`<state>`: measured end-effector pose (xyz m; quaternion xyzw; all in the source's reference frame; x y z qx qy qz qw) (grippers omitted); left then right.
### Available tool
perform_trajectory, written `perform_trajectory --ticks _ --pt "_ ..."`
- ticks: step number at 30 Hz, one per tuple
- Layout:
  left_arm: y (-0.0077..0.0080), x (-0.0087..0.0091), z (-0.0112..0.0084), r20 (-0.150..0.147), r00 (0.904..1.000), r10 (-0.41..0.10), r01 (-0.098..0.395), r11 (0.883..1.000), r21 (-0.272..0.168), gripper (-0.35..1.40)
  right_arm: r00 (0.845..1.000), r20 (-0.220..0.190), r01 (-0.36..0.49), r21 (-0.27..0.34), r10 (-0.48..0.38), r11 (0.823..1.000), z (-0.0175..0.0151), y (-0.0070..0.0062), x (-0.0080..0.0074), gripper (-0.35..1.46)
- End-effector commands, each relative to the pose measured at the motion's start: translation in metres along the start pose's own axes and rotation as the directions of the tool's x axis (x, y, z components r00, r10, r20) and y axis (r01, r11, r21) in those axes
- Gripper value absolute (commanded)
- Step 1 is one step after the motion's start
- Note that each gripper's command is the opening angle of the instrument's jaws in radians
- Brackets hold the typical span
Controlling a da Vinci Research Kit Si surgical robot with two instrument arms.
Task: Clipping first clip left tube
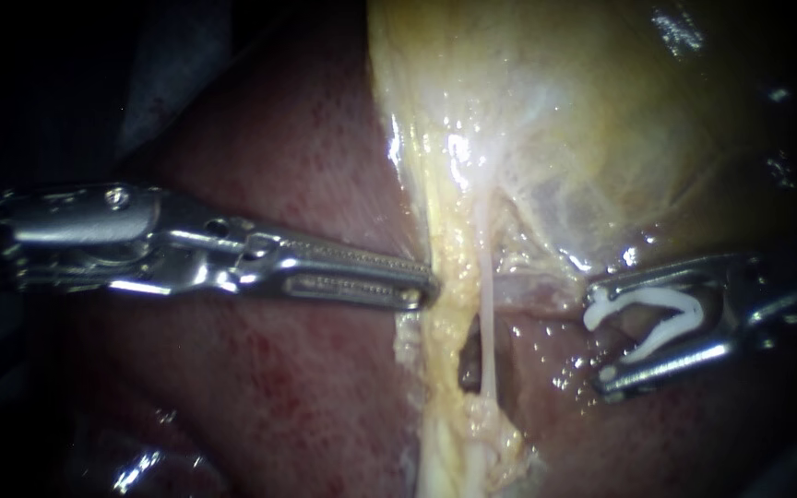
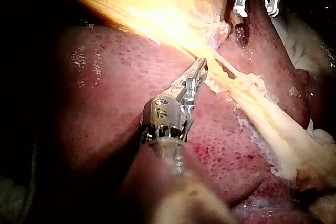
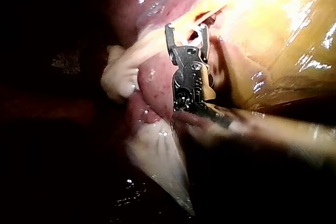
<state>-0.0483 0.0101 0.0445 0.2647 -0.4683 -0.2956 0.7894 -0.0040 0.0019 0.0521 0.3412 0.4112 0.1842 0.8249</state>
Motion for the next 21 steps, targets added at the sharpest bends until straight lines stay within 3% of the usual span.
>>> perform_trajectory --ticks 1,12,21 --pt "0.0000 0.0000 0.0000 0.000 1.0000 0.000 0.000 1.000 0.000 -0.35 1.000 0.000 0.000 0.000 0.000 1.000 0.0000 0.0000 0.0000 0.48" --pt "-0.0006 -0.0003 -0.0005 0.000 1.0000 -0.001 0.001 1.000 0.003 -0.35 1.000 0.000 0.000 0.000 0.000 1.000 0.0001 -0.0001 0.0001 0.48" --pt "-0.0035 -0.0017 -0.0033 0.012 0.9999 -0.007 0.007 1.000 0.022 -0.35 1.000 -0.001 -0.001 -0.003 0.001 1.000 0.0007 -0.0003 0.0003 0.48"
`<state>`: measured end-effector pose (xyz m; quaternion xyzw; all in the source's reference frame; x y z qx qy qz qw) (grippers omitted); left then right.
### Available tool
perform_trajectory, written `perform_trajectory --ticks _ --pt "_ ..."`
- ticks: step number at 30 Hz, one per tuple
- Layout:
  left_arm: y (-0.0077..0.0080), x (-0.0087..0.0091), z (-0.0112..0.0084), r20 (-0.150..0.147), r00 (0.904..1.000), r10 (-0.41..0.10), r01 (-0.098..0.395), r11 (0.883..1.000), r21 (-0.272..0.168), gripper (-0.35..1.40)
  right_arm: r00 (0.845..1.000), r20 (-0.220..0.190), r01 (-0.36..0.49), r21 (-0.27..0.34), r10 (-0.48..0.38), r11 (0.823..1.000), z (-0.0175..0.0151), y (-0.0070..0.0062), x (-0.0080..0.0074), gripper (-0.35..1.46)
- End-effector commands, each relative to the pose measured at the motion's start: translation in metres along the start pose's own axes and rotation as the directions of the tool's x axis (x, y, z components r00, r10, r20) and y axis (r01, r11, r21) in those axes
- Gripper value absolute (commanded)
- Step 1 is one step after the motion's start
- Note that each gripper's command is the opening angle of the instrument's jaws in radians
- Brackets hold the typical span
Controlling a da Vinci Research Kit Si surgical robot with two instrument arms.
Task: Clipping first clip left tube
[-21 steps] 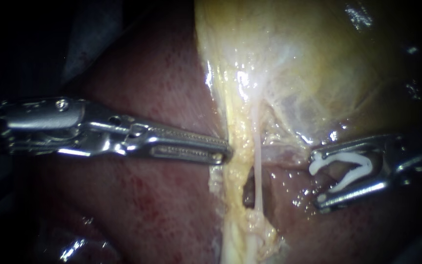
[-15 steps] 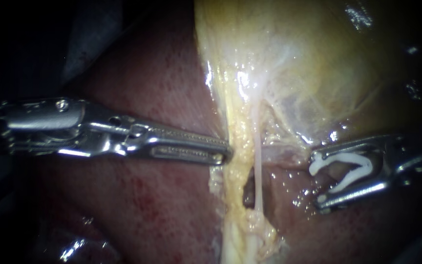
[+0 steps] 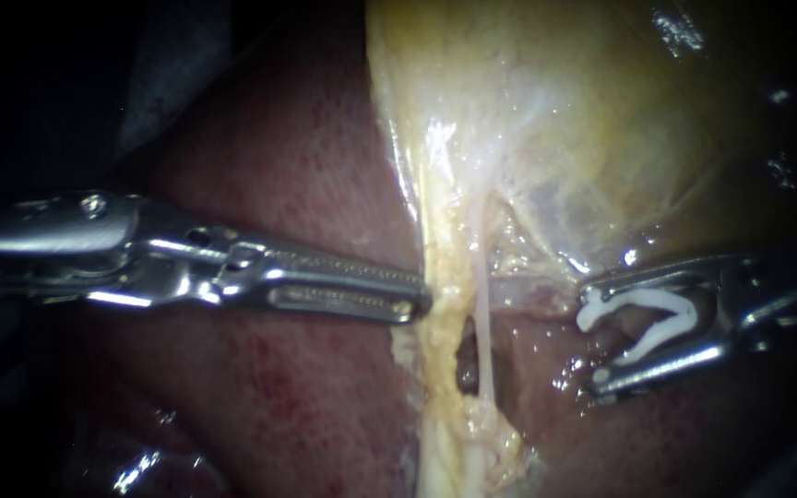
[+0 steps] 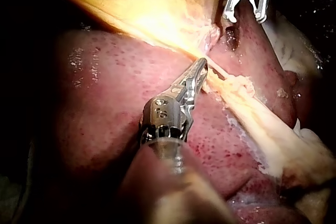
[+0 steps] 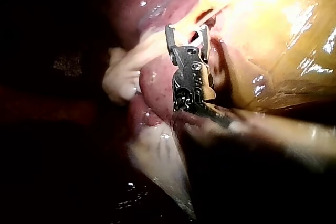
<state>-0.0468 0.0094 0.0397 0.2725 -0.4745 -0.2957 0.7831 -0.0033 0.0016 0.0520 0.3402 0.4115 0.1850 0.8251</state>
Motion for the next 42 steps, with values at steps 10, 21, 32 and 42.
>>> perform_trajectory --ticks 10,21,32,42 --pt "-0.0005 -0.0005 -0.0021 0.011 0.9999 -0.009 0.009 1.000 -0.004 -0.35 1.000 -0.001 -0.002 -0.006 0.002 1.000 0.0012 -0.0004 0.0004 0.50" --pt "-0.0004 -0.0005 -0.0021 0.011 0.9999 -0.009 0.009 1.000 -0.004 -0.35 1.000 -0.001 0.004 -0.024 -0.004 1.000 0.0058 -0.0007 -0.0001 0.54" --pt "-0.0004 -0.0005 -0.0021 0.011 0.9999 -0.009 0.009 1.000 -0.004 -0.35 1.000 -0.001 0.023 -0.009 -0.023 1.000 0.0109 -0.0005 -0.0008 0.54" --pt "-0.0008 -0.0006 -0.0021 0.012 0.9999 -0.010 0.010 1.000 -0.005 -0.35 0.999 0.016 0.029 0.013 -0.029 0.999 0.0134 0.0002 -0.0029 0.55"
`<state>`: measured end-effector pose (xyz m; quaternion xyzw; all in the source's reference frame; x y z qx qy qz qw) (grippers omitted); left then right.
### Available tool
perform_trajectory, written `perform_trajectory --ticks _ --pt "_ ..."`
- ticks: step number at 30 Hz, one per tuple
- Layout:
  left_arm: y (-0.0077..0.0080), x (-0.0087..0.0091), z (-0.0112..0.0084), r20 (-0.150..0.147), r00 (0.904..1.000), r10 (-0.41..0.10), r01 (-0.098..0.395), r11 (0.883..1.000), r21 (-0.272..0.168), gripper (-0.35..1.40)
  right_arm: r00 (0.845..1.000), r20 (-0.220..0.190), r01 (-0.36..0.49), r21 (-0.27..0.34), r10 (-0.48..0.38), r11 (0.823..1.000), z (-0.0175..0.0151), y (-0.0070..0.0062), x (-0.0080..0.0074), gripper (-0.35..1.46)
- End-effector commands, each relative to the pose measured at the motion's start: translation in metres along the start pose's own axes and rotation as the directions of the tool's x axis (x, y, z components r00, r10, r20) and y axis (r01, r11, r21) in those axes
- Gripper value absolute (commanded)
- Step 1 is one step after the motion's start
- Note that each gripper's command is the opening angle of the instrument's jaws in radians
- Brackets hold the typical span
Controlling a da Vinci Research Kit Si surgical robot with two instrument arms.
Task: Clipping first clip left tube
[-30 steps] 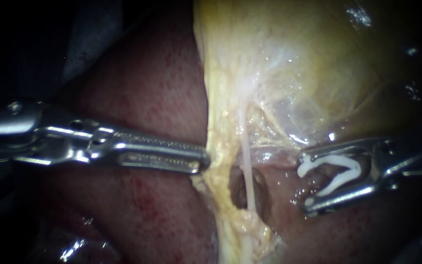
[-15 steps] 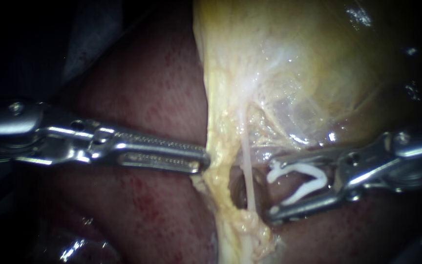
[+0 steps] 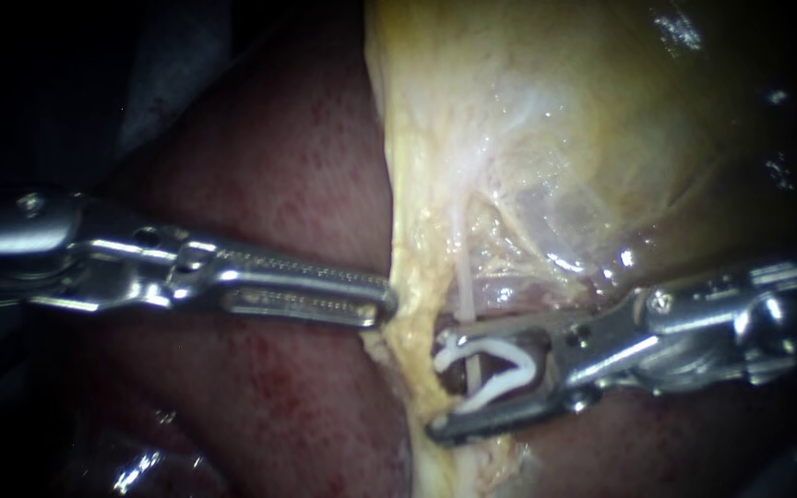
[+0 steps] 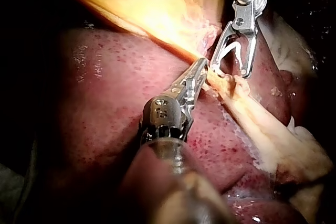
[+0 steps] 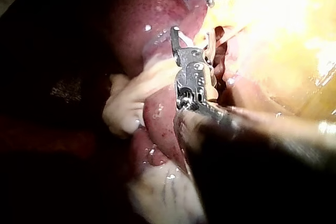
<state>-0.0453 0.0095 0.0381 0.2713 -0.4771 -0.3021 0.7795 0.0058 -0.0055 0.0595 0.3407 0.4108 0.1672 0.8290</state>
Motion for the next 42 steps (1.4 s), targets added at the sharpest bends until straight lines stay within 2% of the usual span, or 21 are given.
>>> perform_trajectory --ticks 1,9,19,29,42 --pt "-0.0001 -0.0001 -0.0001 0.000 1.0000 0.000 0.000 1.000 -0.001 -0.35 1.000 0.001 0.000 0.002 0.000 1.000 0.0001 0.0002 -0.0002 0.55" --pt "-0.0001 0.0000 -0.0001 0.000 1.0000 0.000 0.000 1.000 -0.001 -0.35 1.000 0.001 -0.002 -0.001 0.002 1.000 0.0005 0.0010 -0.0008 0.55" --pt "-0.0002 -0.0001 -0.0001 0.000 1.0000 0.000 0.000 1.000 -0.001 -0.35 1.000 0.002 -0.004 -0.003 0.004 1.000 0.0013 0.0015 -0.0005 0.55" --pt "-0.0002 -0.0001 0.0000 0.000 1.0000 0.000 0.000 1.000 -0.002 -0.35 1.000 0.007 -0.005 0.005 0.005 1.000 0.0032 0.0011 0.0005 0.55" --pt "-0.0002 -0.0001 0.0000 0.000 1.0000 -0.001 0.001 1.000 -0.002 -0.35 1.000 0.025 -0.004 0.028 0.003 1.000 0.0060 0.0008 -0.0001 0.55"
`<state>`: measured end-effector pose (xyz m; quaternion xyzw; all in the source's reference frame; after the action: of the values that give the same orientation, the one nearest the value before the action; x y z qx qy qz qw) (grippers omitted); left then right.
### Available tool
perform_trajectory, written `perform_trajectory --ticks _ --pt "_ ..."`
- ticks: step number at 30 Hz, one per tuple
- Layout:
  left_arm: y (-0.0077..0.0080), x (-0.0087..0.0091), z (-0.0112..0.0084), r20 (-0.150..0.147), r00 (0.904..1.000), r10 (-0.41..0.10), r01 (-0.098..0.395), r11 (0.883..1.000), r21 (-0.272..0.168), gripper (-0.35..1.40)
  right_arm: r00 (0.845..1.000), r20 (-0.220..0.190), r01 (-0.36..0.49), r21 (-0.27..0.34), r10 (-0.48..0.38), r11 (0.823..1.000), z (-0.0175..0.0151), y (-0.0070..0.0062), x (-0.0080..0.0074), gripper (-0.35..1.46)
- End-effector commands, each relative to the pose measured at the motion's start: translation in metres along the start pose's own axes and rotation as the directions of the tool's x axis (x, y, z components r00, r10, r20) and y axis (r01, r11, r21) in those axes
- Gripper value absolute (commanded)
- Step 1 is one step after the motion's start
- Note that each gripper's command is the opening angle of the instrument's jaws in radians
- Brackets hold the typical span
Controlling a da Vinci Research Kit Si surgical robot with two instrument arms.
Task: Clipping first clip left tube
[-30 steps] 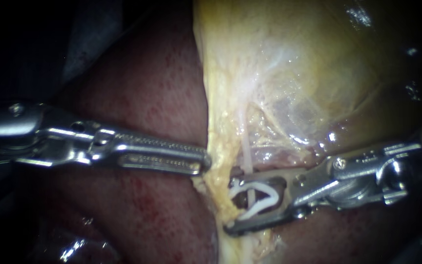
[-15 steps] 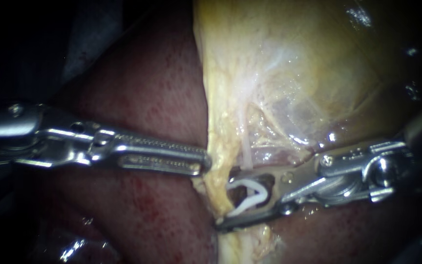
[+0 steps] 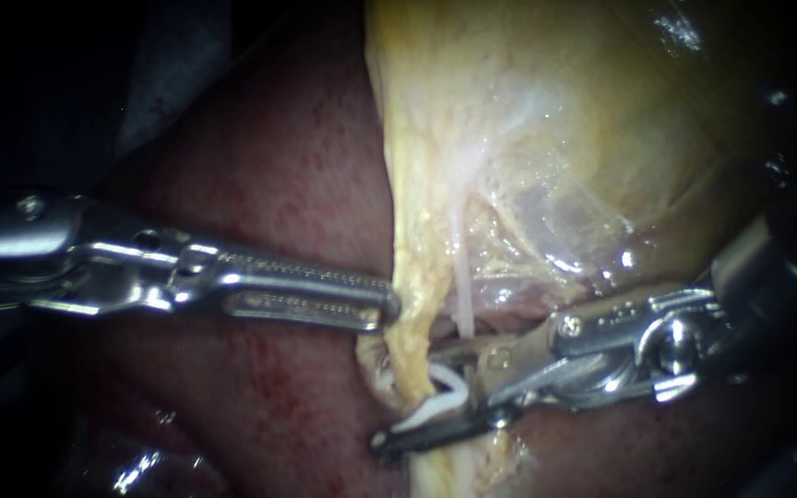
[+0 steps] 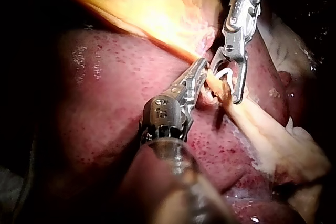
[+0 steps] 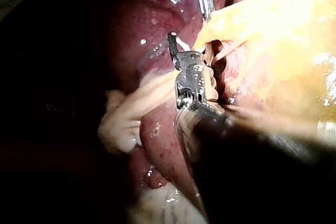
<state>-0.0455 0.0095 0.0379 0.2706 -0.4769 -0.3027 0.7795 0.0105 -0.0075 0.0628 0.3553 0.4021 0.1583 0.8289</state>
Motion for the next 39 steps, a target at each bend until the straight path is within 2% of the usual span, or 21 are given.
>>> perform_trajectory --ticks 1,10,16,17,18,19,20,23,30,39 --pt "0.0000 0.0000 0.0000 0.000 1.0000 0.000 0.000 1.000 0.000 -0.35 1.000 0.000 -0.006 -0.001 0.006 1.000 0.0000 0.0000 0.0000 0.55" --pt "0.0000 0.0000 0.0001 0.000 1.0000 0.000 0.000 1.000 -0.001 -0.35 1.000 0.000 -0.022 0.001 0.022 1.000 0.0001 0.0000 0.0001 0.52" --pt "0.0000 0.0000 0.0001 0.000 1.0000 0.000 0.000 1.000 -0.001 -0.35 0.999 0.004 -0.044 0.009 0.044 0.999 -0.0002 0.0001 -0.0001 0.42" --pt "0.0000 0.0000 0.0001 0.000 1.0000 0.000 0.000 1.000 -0.001 -0.35 0.999 0.007 -0.050 0.015 0.050 0.999 -0.0003 0.0001 -0.0001 0.38" --pt "0.0000 0.0000 0.0001 0.000 1.0000 0.000 0.000 1.000 -0.001 -0.35 0.999 0.013 -0.049 0.027 0.049 0.998 -0.0004 0.0001 -0.0002 0.27" --pt "0.0000 0.0000 0.0001 0.000 1.0000 0.000 0.000 1.000 -0.001 -0.35 0.998 0.022 -0.059 0.043 0.058 0.997 -0.0006 0.0001 -0.0003 0.08" --pt "0.0000 0.0000 0.0001 0.000 1.0000 0.000 0.000 1.000 -0.001 -0.35 0.998 0.022 -0.057 0.050 0.056 0.997 -0.0007 0.0001 -0.0004 -0.01" --pt "0.0000 0.0000 0.0002 0.000 1.0000 0.000 0.000 1.000 -0.001 -0.35 0.998 0.041 -0.057 0.063 0.054 0.996 -0.0008 0.0002 -0.0005 -0.11" --pt "0.0000 0.0000 0.0002 0.000 1.0000 0.000 0.000 1.000 -0.001 -0.35 0.998 0.039 -0.056 0.051 0.054 0.997 -0.0009 0.0005 -0.0005 -0.20" --pt "0.0001 0.0000 0.0002 0.000 1.0000 0.000 0.000 1.000 -0.001 -0.35 0.998 0.039 -0.056 0.052 0.054 0.997 -0.0009 0.0005 -0.0005 -0.20"
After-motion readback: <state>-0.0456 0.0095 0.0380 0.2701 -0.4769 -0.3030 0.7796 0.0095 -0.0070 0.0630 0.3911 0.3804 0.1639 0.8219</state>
